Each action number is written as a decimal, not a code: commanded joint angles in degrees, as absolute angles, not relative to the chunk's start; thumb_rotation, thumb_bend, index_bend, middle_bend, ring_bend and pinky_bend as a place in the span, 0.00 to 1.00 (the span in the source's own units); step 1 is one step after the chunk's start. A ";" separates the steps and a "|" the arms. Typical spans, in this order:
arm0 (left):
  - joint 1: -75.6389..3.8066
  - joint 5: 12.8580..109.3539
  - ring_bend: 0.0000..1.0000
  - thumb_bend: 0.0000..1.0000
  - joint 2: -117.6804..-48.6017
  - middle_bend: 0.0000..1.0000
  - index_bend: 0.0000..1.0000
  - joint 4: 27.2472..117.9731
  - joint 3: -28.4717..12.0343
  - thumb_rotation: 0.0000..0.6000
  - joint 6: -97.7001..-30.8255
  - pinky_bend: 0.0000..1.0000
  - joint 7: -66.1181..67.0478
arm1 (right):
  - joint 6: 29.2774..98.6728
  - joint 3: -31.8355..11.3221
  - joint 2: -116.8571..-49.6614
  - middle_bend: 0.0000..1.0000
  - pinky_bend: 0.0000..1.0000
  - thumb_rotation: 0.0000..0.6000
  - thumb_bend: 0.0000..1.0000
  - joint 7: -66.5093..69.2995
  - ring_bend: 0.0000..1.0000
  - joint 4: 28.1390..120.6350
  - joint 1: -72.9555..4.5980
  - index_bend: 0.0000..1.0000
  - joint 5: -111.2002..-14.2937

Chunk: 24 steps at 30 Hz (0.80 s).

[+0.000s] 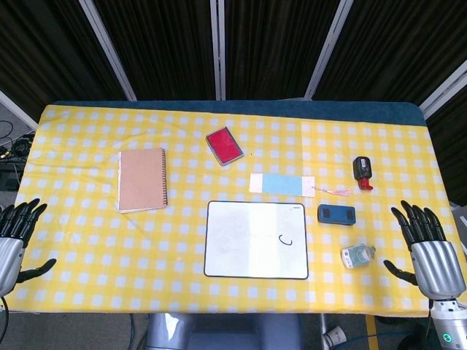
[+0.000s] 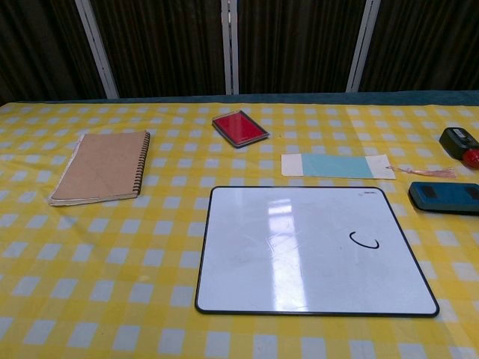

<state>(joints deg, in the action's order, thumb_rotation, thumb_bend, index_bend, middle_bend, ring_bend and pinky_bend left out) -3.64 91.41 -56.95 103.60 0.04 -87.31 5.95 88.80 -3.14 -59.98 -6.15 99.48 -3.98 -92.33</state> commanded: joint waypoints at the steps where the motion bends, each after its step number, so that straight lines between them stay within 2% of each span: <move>1: -3.69 91.31 0.00 0.00 -57.00 0.00 0.00 103.60 0.02 1.00 -87.18 0.00 6.12 | 88.61 -3.14 -59.89 0.00 0.00 1.00 0.00 -5.97 0.00 99.40 -4.05 0.02 -92.22; 9: -4.02 90.73 0.00 0.00 -56.96 0.00 0.00 103.94 -0.18 1.00 -86.47 0.00 6.26 | 86.17 -3.19 -60.35 0.00 0.00 1.00 0.00 -5.90 0.00 98.88 -5.00 0.02 -90.91; 12: -4.49 90.05 0.00 0.00 -57.03 0.00 0.00 103.92 -0.46 1.00 -85.63 0.00 6.43 | 81.50 -4.28 -61.02 0.00 0.00 1.00 0.00 -4.63 0.00 97.76 -7.57 0.02 -88.24; 19: -6.06 87.31 0.00 0.00 -57.69 0.00 0.00 103.78 -1.22 1.00 -82.47 0.00 7.89 | 65.33 -7.08 -64.40 0.01 0.00 1.00 0.00 -5.61 0.00 91.09 -17.05 0.04 -81.11; 22: -6.50 86.61 0.00 0.00 -58.13 0.00 0.00 103.55 -1.41 1.00 -81.73 0.00 8.82 | 59.19 -8.39 -68.83 0.05 0.00 1.00 0.00 -7.25 0.00 84.98 -21.64 0.05 -78.10; 24: -6.76 86.10 0.00 0.00 -58.24 0.00 0.00 103.39 -1.60 1.00 -81.35 0.00 8.94 | 57.41 -8.61 -70.93 0.10 0.03 1.00 0.00 -8.33 0.00 82.33 -23.21 0.08 -77.18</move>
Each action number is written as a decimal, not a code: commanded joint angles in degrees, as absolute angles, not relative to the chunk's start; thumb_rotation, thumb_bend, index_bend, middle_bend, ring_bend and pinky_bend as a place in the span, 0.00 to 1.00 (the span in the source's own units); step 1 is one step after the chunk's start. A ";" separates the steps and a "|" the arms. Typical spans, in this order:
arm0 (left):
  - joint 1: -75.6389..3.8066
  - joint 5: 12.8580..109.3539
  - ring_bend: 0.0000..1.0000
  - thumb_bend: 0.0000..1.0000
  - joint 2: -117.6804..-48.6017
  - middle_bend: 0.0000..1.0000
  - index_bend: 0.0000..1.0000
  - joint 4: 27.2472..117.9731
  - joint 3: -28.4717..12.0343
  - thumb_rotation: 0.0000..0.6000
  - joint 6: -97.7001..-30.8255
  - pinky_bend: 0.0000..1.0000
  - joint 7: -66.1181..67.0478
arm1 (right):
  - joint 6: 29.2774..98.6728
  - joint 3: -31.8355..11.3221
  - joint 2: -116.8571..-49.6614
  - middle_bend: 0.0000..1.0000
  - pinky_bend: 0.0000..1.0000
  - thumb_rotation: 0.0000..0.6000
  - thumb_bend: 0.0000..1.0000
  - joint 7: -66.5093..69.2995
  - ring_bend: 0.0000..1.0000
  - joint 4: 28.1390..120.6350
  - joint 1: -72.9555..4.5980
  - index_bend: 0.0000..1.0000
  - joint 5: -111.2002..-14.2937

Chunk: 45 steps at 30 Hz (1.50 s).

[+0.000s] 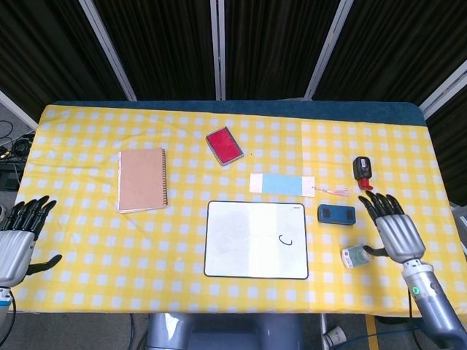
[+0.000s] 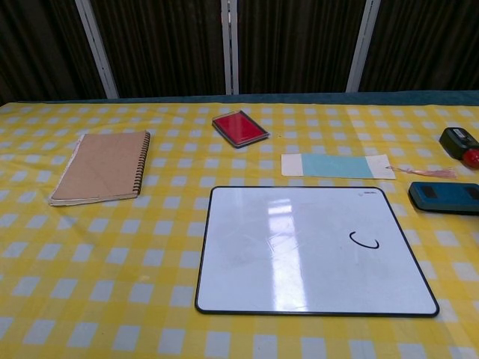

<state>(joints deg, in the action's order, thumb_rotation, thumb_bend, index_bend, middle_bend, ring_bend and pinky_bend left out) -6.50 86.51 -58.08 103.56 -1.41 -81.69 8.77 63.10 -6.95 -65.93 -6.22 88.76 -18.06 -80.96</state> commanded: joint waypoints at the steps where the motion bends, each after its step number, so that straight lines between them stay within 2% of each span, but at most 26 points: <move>1: -6.86 85.87 0.00 0.00 -58.31 0.00 0.00 103.31 -1.69 1.00 -81.21 0.00 9.05 | 57.04 -8.73 -71.80 0.13 0.07 1.00 0.00 -8.70 0.01 81.27 -23.75 0.10 -76.88; 4: -7.20 84.90 0.00 0.00 -58.69 0.00 0.00 102.90 -1.82 1.00 -80.45 0.00 9.63 | 55.69 -9.04 -74.96 0.21 0.17 1.00 0.00 -9.97 0.08 77.27 -25.66 0.15 -75.97; 8: -7.49 83.85 0.00 0.00 -58.88 0.00 0.00 102.61 -1.99 1.00 -79.81 0.00 10.08 | 53.05 -9.07 -77.20 0.26 0.21 1.00 0.00 -11.50 0.11 74.62 -27.60 0.19 -74.11; 12: -7.60 83.15 0.00 0.00 -58.93 0.00 0.00 102.51 -2.16 1.00 -79.64 0.00 10.13 | 52.14 -8.77 -77.81 0.29 0.23 1.00 0.00 -12.98 0.14 74.70 -28.48 0.23 -73.16; 18: -7.90 82.69 0.00 0.00 -59.13 0.00 0.00 102.30 -2.12 1.00 -79.15 0.00 10.43 | 52.09 -7.82 -79.27 0.31 0.24 1.00 0.00 -14.77 0.16 73.95 -29.29 0.24 -72.92; 25: -8.12 82.53 0.00 0.00 -59.33 0.00 0.00 102.22 -2.03 1.00 -78.94 0.00 10.62 | 53.91 -6.16 -83.59 0.32 0.25 1.00 0.00 -14.84 0.17 66.83 -29.55 0.25 -75.00; 33: -8.37 81.98 0.00 0.00 -59.53 0.00 0.00 102.13 -2.11 1.00 -78.66 0.00 10.91 | 54.00 -5.85 -86.17 0.38 0.31 1.00 0.00 -14.05 0.24 62.51 -30.06 0.33 -75.34; 36: -8.42 81.78 0.00 0.00 -59.55 0.00 0.00 102.11 -2.14 1.00 -78.63 0.00 10.94 | 54.09 -5.85 -87.13 0.42 0.36 1.00 0.04 -14.27 0.27 61.04 -30.37 0.38 -75.40; 39: -8.46 81.59 0.00 0.00 -59.66 0.00 0.00 102.01 -2.13 1.00 -78.58 0.00 11.06 | 55.31 -5.69 -87.82 0.48 0.42 1.00 0.11 -13.78 0.33 60.09 -30.52 0.44 -76.53; 42: -8.52 81.42 0.00 0.00 -59.73 0.00 0.00 101.96 -2.15 1.00 -78.52 0.00 11.22 | 56.42 -5.51 -87.77 0.50 0.43 1.00 0.20 -12.98 0.35 60.28 -30.53 0.46 -77.62; 45: -8.65 81.12 0.00 0.00 -59.88 0.00 0.00 101.94 -2.17 1.00 -78.32 0.00 11.56 | 59.51 -5.16 -85.83 0.50 0.43 1.00 0.28 -10.58 0.36 64.67 -30.65 0.47 -80.96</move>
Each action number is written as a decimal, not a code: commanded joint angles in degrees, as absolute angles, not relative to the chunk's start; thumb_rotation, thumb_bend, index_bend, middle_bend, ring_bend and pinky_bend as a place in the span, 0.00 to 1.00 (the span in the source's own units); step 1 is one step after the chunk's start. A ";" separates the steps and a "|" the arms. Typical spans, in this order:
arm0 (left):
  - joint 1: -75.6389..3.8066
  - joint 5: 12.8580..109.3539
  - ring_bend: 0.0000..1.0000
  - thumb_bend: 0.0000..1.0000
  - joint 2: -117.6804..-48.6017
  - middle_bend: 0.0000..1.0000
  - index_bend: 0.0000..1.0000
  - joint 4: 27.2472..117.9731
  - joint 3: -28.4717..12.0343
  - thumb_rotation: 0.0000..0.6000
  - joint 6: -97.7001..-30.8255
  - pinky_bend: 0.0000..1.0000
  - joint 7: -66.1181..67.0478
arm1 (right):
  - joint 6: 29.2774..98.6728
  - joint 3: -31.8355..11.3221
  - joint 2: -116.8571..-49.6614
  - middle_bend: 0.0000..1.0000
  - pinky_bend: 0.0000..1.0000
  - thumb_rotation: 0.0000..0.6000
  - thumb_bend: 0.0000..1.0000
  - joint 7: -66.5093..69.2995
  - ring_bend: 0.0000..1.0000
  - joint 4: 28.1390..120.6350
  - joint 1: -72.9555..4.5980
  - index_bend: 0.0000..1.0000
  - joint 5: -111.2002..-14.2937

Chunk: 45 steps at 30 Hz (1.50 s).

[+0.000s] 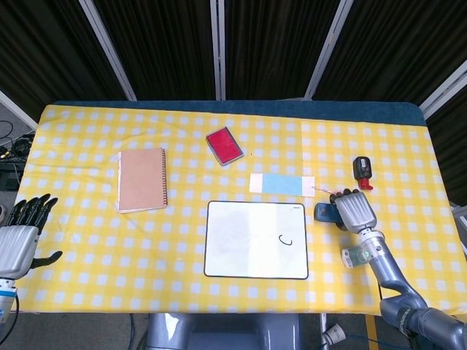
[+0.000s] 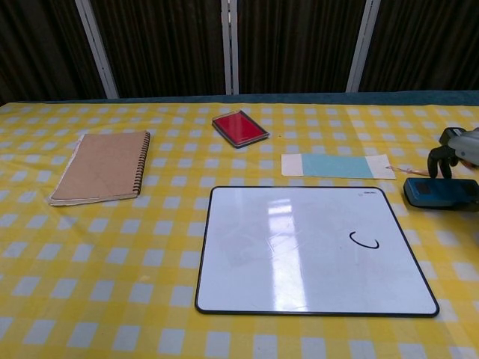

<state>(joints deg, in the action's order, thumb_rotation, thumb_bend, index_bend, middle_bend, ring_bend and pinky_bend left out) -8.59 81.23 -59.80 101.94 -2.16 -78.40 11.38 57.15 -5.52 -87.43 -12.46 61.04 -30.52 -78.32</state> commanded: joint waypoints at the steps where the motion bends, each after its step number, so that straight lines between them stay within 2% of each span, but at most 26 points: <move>1: -8.71 81.02 0.00 0.00 -59.96 0.00 0.00 101.95 -2.17 1.00 -78.24 0.00 11.72 | 60.10 -4.97 -84.82 0.50 0.43 1.00 0.30 -10.10 0.36 66.78 -30.74 0.47 -81.90; 6: -8.94 80.81 0.00 0.00 -60.25 0.00 0.00 102.00 -2.07 1.00 -77.87 0.00 12.39 | 60.40 -4.49 -81.79 0.51 0.43 1.00 0.42 -10.73 0.36 75.57 -31.74 0.48 -84.32; 11: -8.90 81.14 0.00 0.00 -60.22 0.00 0.00 102.24 -1.88 1.00 -78.11 0.00 12.47 | 56.21 -4.94 -82.47 0.50 0.44 1.00 0.58 -17.43 0.36 81.32 -34.00 0.51 -81.85; 20: -8.76 81.32 0.00 0.00 -59.44 0.00 0.00 101.89 -1.72 1.00 -78.13 0.00 10.50 | 54.39 -7.11 -87.54 0.52 0.44 1.00 0.63 -26.61 0.37 78.72 -35.87 0.55 -74.38; 29: -8.66 81.67 0.00 0.00 -59.20 0.00 0.00 101.99 -1.53 1.00 -78.32 0.00 9.99 | 53.60 -5.52 -88.25 0.54 0.44 1.00 0.75 -30.92 0.39 77.31 -36.23 0.57 -72.54; 33: -8.82 81.61 0.00 0.00 -59.45 0.00 0.00 102.00 -1.51 1.00 -78.12 0.00 10.49 | 53.34 -3.77 -87.20 0.56 0.44 1.00 0.79 -33.61 0.40 80.20 -36.27 0.59 -73.20; 45: -8.89 81.54 0.00 0.00 -59.80 0.00 0.00 102.23 -1.35 1.00 -78.09 0.00 11.42 | 51.52 1.66 -82.41 0.57 0.44 1.00 0.83 -45.25 0.41 94.89 -36.69 0.60 -71.40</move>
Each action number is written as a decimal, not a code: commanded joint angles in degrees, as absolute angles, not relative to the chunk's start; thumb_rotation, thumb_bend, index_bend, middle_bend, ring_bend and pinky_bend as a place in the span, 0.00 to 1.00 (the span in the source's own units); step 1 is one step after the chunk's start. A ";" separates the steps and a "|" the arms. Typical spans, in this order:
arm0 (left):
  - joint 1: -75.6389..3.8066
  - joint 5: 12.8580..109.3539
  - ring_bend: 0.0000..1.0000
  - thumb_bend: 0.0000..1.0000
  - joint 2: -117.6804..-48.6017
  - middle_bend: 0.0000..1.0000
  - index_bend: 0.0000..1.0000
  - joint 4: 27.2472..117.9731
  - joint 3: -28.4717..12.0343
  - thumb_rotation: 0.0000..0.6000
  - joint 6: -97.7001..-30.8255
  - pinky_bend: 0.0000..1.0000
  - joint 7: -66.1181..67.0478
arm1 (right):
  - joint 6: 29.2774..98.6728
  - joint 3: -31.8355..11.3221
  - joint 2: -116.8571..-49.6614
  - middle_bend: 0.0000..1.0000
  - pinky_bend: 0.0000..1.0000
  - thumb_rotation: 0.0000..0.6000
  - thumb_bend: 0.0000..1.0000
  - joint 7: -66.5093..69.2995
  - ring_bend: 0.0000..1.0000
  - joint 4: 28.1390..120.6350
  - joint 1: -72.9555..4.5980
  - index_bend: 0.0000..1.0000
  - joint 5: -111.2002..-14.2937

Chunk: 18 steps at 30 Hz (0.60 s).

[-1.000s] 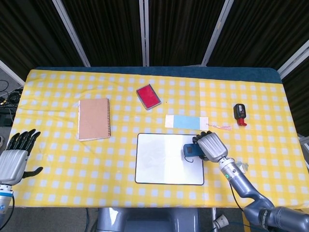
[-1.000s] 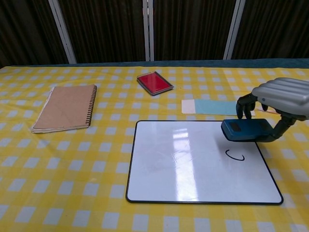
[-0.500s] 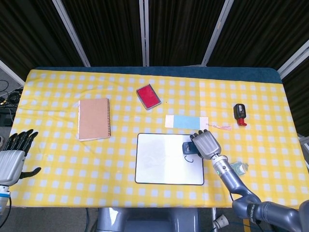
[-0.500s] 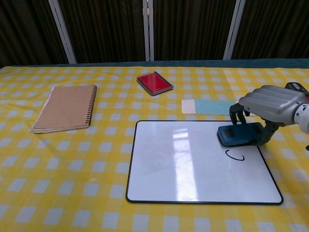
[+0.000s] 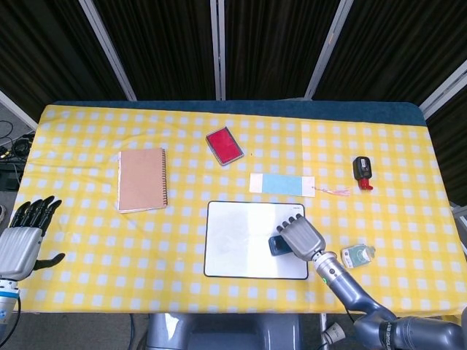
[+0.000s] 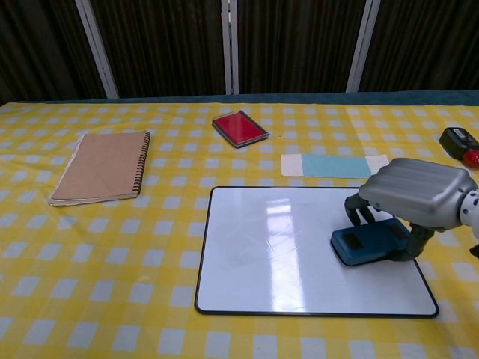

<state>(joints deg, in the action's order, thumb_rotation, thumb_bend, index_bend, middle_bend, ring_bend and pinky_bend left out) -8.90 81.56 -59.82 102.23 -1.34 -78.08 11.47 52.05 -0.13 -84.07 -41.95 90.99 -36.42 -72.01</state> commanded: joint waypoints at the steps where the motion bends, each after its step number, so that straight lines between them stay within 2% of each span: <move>1: -8.89 81.52 0.00 0.00 -59.78 0.00 0.00 102.24 -1.36 1.00 -78.10 0.00 11.37 | 51.47 2.05 -82.15 0.57 0.44 1.00 0.83 -46.06 0.41 95.91 -36.77 0.60 -71.33; 7: -8.84 81.71 0.00 0.00 -59.65 0.00 0.00 102.24 -1.28 1.00 -78.23 0.00 11.11 | 51.47 3.04 -82.45 0.57 0.44 1.00 0.83 -49.03 0.42 98.11 -37.35 0.60 -70.22; 18: -8.94 81.40 0.00 0.00 -59.47 0.00 0.00 101.88 -1.38 1.00 -77.98 0.00 10.49 | 53.13 -1.66 -85.00 0.57 0.44 1.00 0.83 -47.50 0.42 89.58 -39.07 0.60 -65.49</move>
